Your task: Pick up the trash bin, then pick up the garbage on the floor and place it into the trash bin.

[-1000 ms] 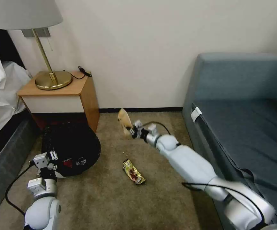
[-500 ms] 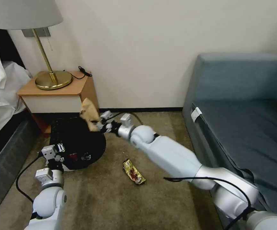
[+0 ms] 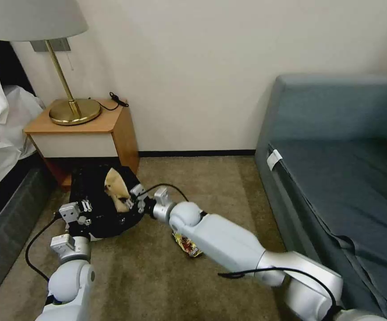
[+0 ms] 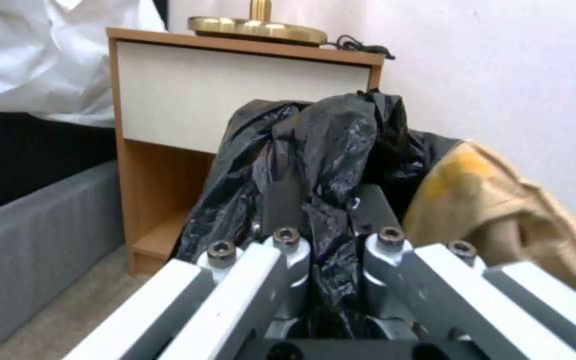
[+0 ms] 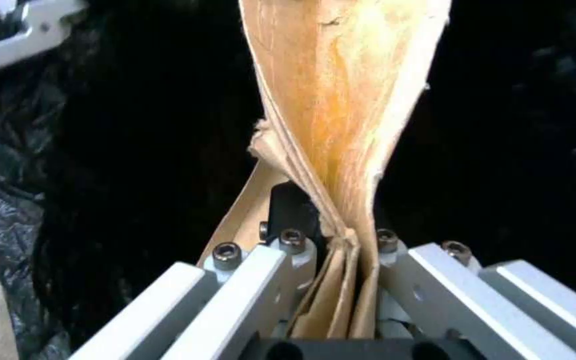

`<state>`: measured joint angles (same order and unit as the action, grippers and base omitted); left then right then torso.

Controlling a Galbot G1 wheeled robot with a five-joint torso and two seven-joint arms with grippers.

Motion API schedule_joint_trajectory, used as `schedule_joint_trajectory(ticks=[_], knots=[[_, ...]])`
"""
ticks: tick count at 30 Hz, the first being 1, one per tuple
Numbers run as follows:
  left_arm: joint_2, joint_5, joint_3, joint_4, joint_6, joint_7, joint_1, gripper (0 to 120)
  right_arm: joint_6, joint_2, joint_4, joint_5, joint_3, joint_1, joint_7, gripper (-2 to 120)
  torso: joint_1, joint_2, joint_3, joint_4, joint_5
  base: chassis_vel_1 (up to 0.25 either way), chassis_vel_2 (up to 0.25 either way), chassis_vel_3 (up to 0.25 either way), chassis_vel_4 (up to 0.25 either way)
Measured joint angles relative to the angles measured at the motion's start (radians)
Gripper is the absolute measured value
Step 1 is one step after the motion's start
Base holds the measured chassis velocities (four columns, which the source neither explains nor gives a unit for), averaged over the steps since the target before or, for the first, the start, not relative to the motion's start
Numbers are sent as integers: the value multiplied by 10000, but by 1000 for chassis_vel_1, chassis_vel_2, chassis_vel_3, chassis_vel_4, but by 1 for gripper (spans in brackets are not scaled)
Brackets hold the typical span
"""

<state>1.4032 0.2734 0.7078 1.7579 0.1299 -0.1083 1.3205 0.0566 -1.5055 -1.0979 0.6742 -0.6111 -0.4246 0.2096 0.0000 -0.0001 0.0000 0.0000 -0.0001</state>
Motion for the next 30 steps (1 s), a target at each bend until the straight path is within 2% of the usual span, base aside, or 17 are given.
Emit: schedule_joint_trajectory(ticks=[4, 5, 7, 8, 9, 11, 13, 16, 18, 19, 22, 26, 30], knots=[[56, -35, -22, 0, 22, 5, 39, 5, -52, -52, -1, -28, -5, -52, -59, 16, 0, 0, 0, 0, 0, 0, 0, 0, 0], [56, -35, -22, 0, 22, 5, 39, 5, -52, -52, -1, -28, -5, -52, -59, 16, 0, 0, 0, 0, 0, 0, 0, 0, 0], [67, -46, 8, 2, 59, 15, 99, 5, -77, -34, -43, -43, -9, -55, -81, 28, 0, 1, 0, 0, 1, 0, 0, 0, 0], [67, -46, 8, 2, 59, 15, 99, 5, -77, -34, -43, -43, -9, -55, -81, 28, 0, 1, 0, 0, 1, 0, 0, 0, 0], [63, -46, 46, 2, 89, 20, 135, 5, -77, 0, -102, -46, -33, -56, -88, 37, 0, 1, 0, 0, 1, 0, 0, 0, 0], [58, -46, 58, 1, 96, 22, 145, 5, -79, 14, -127, -53, -42, -56, -102, 39, 0, 1, 0, 1, 1, 0, 0, 0, 0], [26, -52, 77, -8, 111, 27, 149, 5, -86, 17, -203, -57, -47, -71, -209, 52, 0, 2, 0, 0, 1, 0, 0, 0, 0], [19, -50, 93, -6, 111, 26, 144, 5, -86, 18, -227, -57, -61, -77, -211, 59, 0, 2, 0, 0, 1, 0, 0, 0, 0], [15, -40, 118, 30, 129, 29, 143, 4, -78, 51, -323, -58, -143, -77, -211, 67, 0, 1, 0, 1, 1, 0, 0, 0, 0], [27, -33, 144, 49, 131, 29, 158, 0, -66, 94, -399, -56, -196, -77, -206, 76, 0, 2, -1, 0, 4, 0, 0, 0, 0], [41, -34, 145, 49, 138, 30, 173, 0, -53, 115, -431, -56, -233, -78, -200, 80, 0, 1, 0, 0, 1, 0, 0, 0, 0], [68, -39, 165, 109, 153, 31, 227, 0, -39, 158, -461, -52, -271, -47, -262, 97, 0, 2, 0, 1, 2, 0, 0, 0, 0], [60, -37, 220, 209, 153, 30, 251, 0, -39, 253, -502, 2, -174, 43, -445, 99, 0, 2, 0, 1, 2, 0, 0, 0, 0]])
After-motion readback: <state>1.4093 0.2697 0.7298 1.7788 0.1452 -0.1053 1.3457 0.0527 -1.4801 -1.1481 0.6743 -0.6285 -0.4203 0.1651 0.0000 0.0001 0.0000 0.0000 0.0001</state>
